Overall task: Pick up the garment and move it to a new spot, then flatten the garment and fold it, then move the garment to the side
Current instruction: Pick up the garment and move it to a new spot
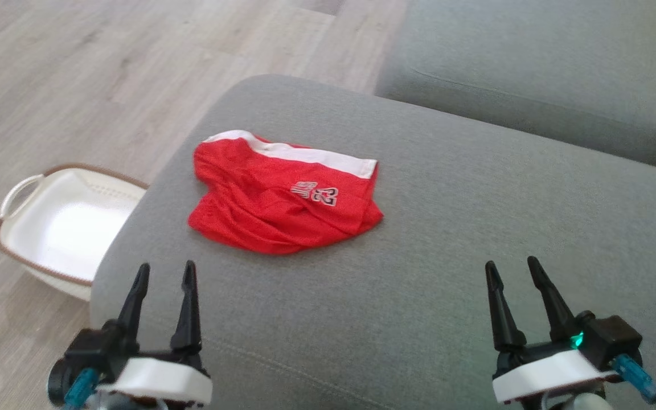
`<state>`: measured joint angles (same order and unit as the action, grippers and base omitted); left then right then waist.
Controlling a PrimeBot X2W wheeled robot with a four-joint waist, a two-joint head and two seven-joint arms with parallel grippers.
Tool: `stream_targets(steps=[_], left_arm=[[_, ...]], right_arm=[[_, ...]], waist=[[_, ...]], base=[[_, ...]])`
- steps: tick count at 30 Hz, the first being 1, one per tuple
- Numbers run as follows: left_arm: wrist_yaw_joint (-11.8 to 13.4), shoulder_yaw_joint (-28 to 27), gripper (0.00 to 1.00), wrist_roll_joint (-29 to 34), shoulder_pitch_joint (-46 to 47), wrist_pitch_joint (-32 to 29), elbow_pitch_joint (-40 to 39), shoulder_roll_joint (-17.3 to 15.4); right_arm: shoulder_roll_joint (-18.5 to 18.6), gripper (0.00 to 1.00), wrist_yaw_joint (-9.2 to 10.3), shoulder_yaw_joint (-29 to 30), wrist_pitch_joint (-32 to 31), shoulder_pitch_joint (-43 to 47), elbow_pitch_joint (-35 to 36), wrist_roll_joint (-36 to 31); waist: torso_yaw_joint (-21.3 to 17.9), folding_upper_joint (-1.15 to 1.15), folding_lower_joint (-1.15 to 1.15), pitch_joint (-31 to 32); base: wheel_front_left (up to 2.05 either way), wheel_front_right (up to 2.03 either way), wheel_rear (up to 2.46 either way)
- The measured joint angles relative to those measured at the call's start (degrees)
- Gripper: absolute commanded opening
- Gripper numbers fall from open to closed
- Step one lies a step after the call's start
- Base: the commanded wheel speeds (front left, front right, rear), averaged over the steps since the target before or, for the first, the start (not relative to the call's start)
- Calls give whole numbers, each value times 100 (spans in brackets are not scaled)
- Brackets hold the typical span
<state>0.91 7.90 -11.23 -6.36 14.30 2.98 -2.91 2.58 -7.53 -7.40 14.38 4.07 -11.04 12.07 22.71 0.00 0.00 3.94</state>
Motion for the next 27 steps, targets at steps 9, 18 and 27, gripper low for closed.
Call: stream_targets(steps=[9,18,27], left_arm=[[-64,-311,100,-1,-162,0,-60,-1],[-201,-858,100,76,152,0,-249,1],[-639,-1583,100,-626,1802,-157,1022,-313]], right_arm=[[-1,100,0,-121,0,4,-2,53],[-1,100,0,135,0,-69,60,-130],[1,100,0,673,-1,-1012,378,-677]], waist=[[169,0,0,-11],[-96,0,0,-326],[-487,0,1,-1186]], base=[[0,0,0],[0,0,0],[0,0,0]])
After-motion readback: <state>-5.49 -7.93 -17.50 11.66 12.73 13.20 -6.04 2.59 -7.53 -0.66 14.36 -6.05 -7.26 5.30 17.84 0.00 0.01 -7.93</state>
